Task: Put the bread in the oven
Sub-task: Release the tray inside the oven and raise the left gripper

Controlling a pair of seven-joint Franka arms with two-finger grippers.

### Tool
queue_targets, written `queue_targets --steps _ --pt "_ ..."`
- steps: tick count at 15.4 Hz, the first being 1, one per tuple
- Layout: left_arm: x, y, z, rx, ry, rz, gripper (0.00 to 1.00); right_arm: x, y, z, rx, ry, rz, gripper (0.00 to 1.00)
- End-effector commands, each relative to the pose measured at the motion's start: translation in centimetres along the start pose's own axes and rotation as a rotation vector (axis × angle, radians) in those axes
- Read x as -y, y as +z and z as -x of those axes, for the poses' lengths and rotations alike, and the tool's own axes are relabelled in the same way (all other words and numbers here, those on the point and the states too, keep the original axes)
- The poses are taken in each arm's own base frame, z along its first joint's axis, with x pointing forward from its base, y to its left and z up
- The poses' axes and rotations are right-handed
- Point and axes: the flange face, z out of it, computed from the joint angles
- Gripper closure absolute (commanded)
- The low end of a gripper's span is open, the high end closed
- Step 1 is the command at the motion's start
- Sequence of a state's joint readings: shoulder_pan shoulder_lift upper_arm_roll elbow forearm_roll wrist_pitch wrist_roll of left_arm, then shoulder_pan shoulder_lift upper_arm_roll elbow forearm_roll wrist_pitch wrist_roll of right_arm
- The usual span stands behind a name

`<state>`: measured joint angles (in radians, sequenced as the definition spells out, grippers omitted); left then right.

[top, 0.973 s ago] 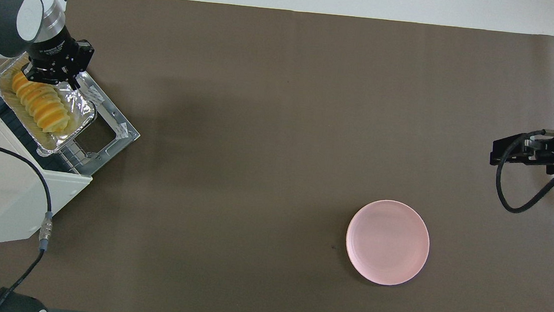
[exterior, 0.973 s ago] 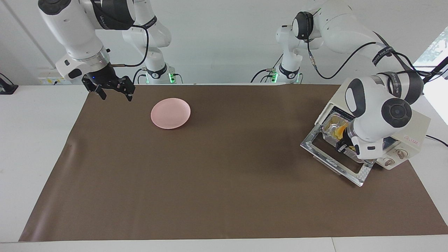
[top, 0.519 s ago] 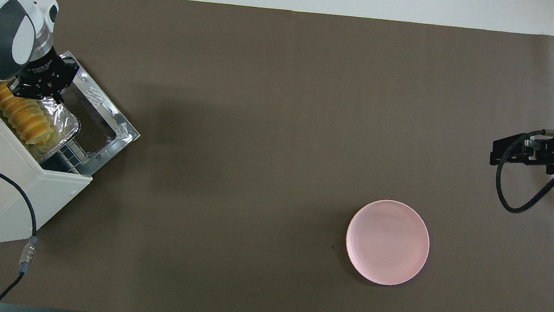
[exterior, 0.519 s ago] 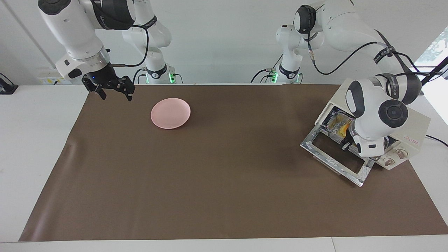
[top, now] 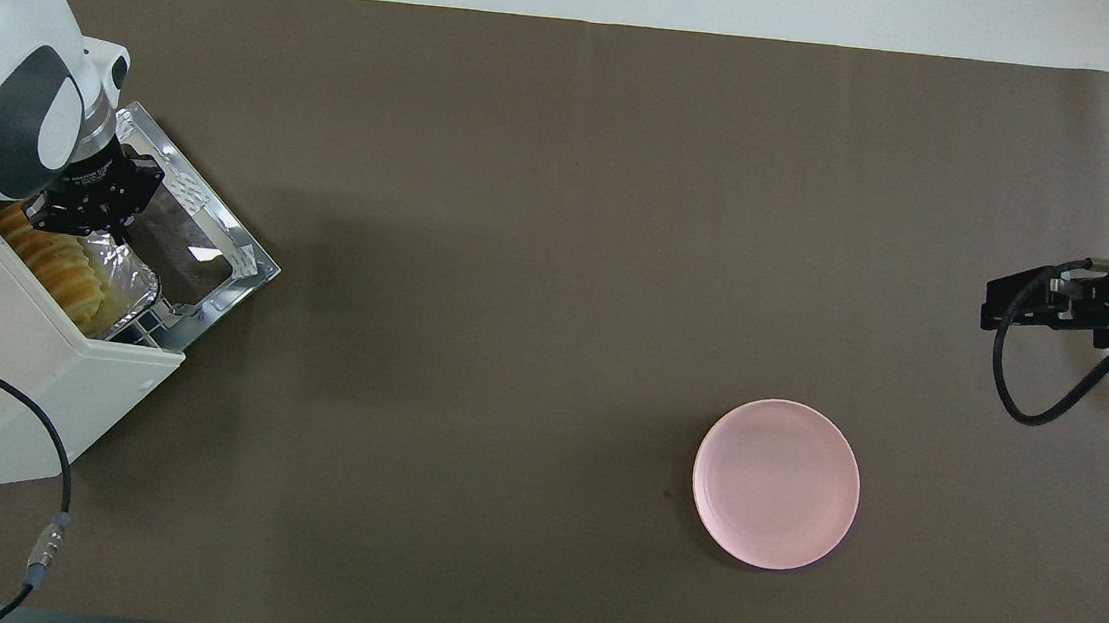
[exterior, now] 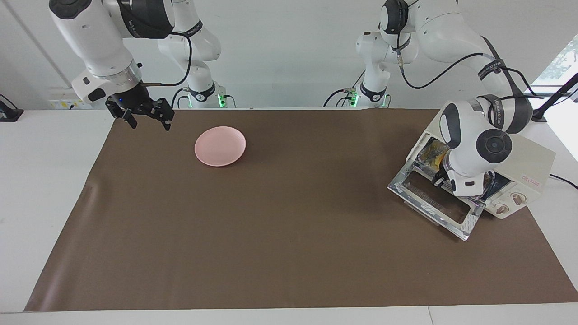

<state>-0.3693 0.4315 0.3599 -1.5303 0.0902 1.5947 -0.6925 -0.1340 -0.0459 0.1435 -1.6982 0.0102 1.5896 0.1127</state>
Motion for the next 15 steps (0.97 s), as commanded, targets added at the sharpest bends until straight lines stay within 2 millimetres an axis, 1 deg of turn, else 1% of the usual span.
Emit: queue_targets --steps 1,5,9,12,13,14,15 --pt "1.0 0.2 0.9 -0.005 0.002 -0.029 1.00 -0.3 -0.5 0.5 0.003 -0.010 0.017 0.00" --pt "1.8 0.3 0.7 -0.037 -0.013 -0.083 1.00 -0.3 -0.5 0.5 0.003 -0.010 0.019 0.00" --pt "2.0 0.5 0.6 -0.040 -0.037 -0.077 1.00 -0.3 -0.5 0.5 0.003 -0.010 0.017 0.00" --pt "2.6 0.5 0.0 -0.044 -0.019 -0.064 1.00 -0.3 -0.5 0.5 0.003 -0.010 0.019 0.00" --pt "2.9 0.6 -0.3 -0.040 0.014 -0.064 0.47 -0.3 -0.5 0.5 0.003 -0.010 0.017 0.00" --pt "3.0 0.6 -0.5 -0.036 0.048 -0.063 0.00 -0.3 -0.5 0.5 0.003 -0.010 0.017 0.00" --pt "3.0 0.5 -0.4 -0.038 0.065 -0.063 0.00 -0.3 -0.5 0.5 0.003 -0.010 0.019 0.00"
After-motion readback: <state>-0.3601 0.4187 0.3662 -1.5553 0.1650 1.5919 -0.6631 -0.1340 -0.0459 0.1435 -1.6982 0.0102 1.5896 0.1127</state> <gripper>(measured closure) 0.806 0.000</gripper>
